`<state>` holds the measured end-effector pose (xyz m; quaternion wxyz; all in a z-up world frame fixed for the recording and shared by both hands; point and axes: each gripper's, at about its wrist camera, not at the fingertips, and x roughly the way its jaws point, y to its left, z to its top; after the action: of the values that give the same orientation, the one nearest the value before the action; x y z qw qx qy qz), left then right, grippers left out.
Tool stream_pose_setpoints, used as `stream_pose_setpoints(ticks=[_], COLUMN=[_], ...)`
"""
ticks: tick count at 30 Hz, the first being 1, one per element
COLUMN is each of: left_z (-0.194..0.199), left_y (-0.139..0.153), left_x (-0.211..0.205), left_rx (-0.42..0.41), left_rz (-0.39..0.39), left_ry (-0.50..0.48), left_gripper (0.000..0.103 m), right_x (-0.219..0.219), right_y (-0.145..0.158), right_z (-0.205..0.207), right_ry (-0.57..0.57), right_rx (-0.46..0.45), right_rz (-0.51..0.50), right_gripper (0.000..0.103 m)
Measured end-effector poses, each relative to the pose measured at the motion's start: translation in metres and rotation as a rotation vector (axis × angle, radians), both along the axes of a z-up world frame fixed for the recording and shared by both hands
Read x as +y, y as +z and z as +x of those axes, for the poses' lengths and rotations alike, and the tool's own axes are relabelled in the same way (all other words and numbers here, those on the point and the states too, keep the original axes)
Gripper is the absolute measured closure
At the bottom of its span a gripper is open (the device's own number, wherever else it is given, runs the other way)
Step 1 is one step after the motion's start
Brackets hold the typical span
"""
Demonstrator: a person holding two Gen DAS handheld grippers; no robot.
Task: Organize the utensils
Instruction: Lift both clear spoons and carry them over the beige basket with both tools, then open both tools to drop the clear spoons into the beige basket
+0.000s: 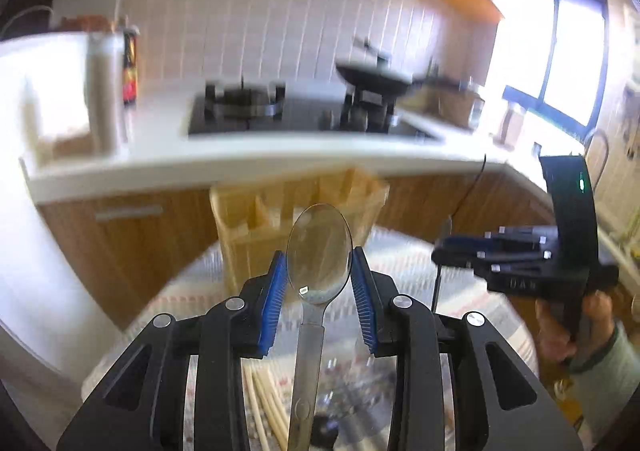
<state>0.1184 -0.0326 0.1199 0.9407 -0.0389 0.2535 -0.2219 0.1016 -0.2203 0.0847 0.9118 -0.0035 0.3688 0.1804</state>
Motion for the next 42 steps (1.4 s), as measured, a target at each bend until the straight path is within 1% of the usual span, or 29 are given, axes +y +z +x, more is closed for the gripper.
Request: stream_pose_setpoints(ticks=[2,4,5,6,9,11,14,17,20,22,25,30,35,38,42], left_z=[-0.019,-0.012,-0.017,-0.016,0.0,0.013,0.033,0.051,0.07,0.079,0.085,0.09,0.091,0.09,0.083], left_y=[0.021,0.036,0.036,0.042,0.059,0.062,0.061,0.052,0.041,0.033,0.022,0.008,-0.003,-0.008,-0.011], left_x=[0.005,0.005,0.007,0.007,0.01,0.012,0.013,0.015,0.017,0.018,0.018,0.023,0.029,0.031,0.032], left_rx=[-0.06,-0.11,-0.128,-0.143,-0.206,-0.246,-0.305,-0.338,-0.333,-0.328,-0.327,-0.317,-0.323,-0.31,-0.312], left_rz=[-0.022,-0.036,-0.046,-0.059,-0.107,-0.147,-0.191,-0.228,-0.268,-0.279,-0.263,-0.253,-0.262,-0.275,-0.261], left_ry=[0.009,0.026,0.032,0.037,0.062,0.065,0.101,0.134,0.143,0.15,0.168,0.187,0.207,0.191,0.181], left_gripper=[0.072,0.072,0.072,0.072,0.072,0.072,0.072,0.072,0.072,0.072,0.072,0.072,0.072,0.072,0.071], right_x=[0.0,-0.003,-0.002,-0.002,-0.005,-0.004,-0.003,-0.006,-0.004,0.0,0.005,0.015,0.022,0.027,0.031], right_y=[0.021,0.04,0.053,0.06,0.086,0.099,0.112,0.108,0.099,0.092,0.077,0.057,0.043,0.035,0.029], right_z=[-0.003,-0.003,-0.003,-0.002,0.009,0.019,0.035,0.057,0.073,0.084,0.097,0.107,0.109,0.109,0.104], right_ry=[0.004,0.008,0.01,0.008,0.008,-0.009,-0.049,-0.09,-0.13,-0.149,-0.178,-0.189,-0.192,-0.192,-0.18], right_rx=[-0.054,-0.107,-0.132,-0.146,-0.189,-0.214,-0.252,-0.268,-0.299,-0.304,-0.31,-0.331,-0.348,-0.355,-0.348], right_rz=[0.038,0.071,0.089,0.102,0.161,0.177,0.191,0.204,0.176,0.152,0.097,0.035,0.007,-0.014,-0.023], right_gripper=[0.074,0.074,0.074,0.074,0.074,0.074,0.074,0.074,0.074,0.074,0.074,0.074,0.074,0.074,0.073])
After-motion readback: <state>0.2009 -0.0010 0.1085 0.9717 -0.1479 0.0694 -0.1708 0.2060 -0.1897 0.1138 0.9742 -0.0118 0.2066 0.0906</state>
